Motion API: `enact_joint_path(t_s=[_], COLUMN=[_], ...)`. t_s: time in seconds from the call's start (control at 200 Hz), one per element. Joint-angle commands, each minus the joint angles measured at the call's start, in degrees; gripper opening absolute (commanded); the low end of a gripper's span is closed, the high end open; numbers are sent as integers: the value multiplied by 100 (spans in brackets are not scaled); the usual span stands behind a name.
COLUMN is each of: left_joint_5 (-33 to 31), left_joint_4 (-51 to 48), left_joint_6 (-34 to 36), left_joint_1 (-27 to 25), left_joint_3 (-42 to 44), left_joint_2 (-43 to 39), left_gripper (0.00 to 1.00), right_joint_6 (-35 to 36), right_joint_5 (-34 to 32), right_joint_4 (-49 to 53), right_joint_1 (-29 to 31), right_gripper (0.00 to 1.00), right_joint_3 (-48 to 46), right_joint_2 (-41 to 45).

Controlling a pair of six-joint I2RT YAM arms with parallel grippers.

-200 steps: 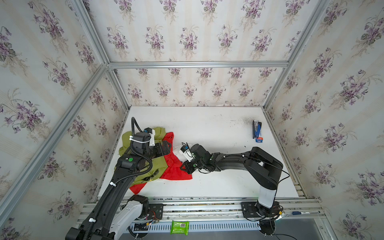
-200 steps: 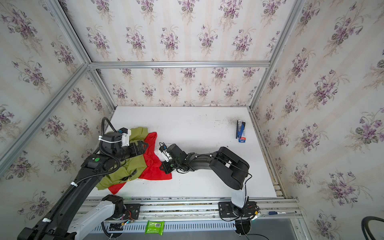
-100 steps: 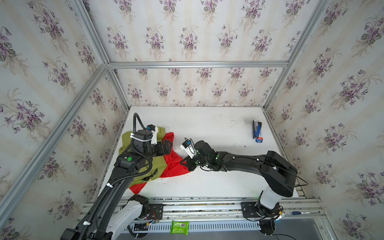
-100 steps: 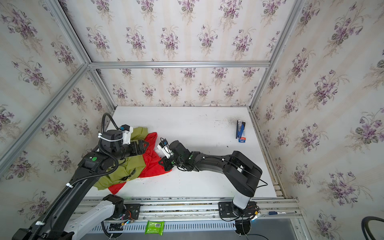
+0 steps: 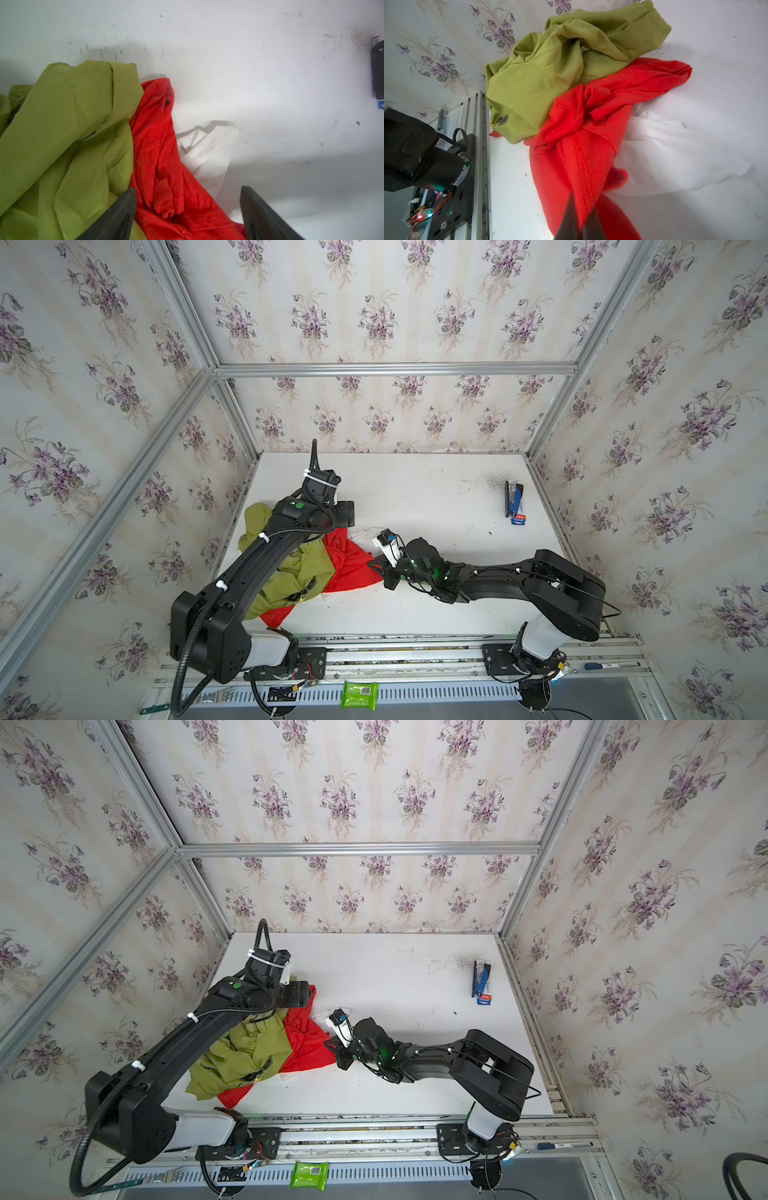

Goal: Pick out a specific cloth from the pile
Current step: 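Move the left gripper down onto the red cloth and pinch it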

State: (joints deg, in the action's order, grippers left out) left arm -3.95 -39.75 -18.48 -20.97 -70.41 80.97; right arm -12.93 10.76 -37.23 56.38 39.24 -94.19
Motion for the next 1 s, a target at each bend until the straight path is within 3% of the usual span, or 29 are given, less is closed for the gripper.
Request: enact_joint_path(t_s=[0.0, 0.56, 0.994], left_joint_5=[-416, -1628, -1554], left_joint_4=[-239, -523, -657], left_joint_6=[238, 644, 519], left_joint_1=[-53, -179, -179], left_joint_3=[-294, -1240, -1821], left_joint_2=[425, 2350, 3435], left_gripper=[78, 74, 67], right_joint_6=[325, 484, 462], right_joint_5=[-188, -369, -347], right_joint_4=[-591, -751, -737], right_joint_1=[71, 189, 188], right_gripper=[0, 0, 0], right_joint_3=[-87, -228, -312], right_joint_2=[50, -49, 15])
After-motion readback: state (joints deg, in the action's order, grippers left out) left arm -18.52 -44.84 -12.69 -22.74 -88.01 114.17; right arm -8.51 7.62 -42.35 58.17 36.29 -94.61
